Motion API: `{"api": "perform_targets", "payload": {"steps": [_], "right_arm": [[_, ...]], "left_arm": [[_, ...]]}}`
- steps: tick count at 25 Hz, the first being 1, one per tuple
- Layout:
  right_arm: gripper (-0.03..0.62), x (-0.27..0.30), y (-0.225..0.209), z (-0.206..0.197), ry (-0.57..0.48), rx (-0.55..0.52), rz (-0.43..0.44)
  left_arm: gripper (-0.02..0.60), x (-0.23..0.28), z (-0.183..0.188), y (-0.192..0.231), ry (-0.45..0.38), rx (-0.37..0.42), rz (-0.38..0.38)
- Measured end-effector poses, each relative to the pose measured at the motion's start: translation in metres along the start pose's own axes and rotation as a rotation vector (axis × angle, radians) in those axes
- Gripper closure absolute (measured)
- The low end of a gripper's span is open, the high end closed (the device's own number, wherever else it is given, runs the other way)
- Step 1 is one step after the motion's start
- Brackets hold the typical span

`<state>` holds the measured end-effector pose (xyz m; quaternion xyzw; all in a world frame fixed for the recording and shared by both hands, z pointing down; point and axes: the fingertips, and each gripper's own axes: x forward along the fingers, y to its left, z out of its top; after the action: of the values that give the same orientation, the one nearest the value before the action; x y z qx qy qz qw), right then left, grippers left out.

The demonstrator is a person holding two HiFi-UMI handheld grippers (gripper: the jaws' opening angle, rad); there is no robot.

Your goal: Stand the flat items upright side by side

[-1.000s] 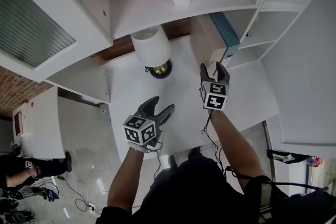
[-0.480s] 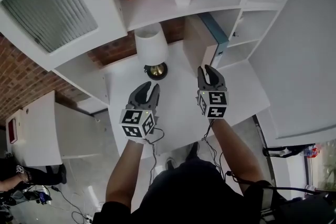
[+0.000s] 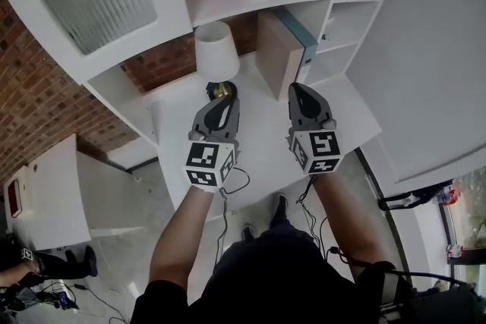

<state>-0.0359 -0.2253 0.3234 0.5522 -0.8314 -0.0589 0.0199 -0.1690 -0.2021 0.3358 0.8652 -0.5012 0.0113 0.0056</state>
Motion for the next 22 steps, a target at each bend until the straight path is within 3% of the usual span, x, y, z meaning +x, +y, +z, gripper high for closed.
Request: {"api": "perform_targets", "payload": {"steps": [4, 10, 17, 22], "right_arm": [[0.594, -0.022, 0.006, 0.009, -0.004, -0.04, -0.024], [0.594, -0.044, 0.002, 0.023, -0.025, -0.087, -0.04], [0.594, -0.054, -0.031, 0.035, -0.069, -0.12, -0.005], [0.594, -0.054, -0.06, 0.021, -0.06, -0.089, 0.024]], "left_arm": [[0.548, -0.011, 0.02, -0.019, -0.045, 0.048, -0.033], [0.546, -0.013, 0.03, -0.038, -0.082, 0.072, -0.02], [0.546, 0.015, 0.036, -0.058, -0.09, 0.058, 0.026], [0.546, 0.032, 0.034, -0.078, -0.075, 0.069, 0.062]]}}
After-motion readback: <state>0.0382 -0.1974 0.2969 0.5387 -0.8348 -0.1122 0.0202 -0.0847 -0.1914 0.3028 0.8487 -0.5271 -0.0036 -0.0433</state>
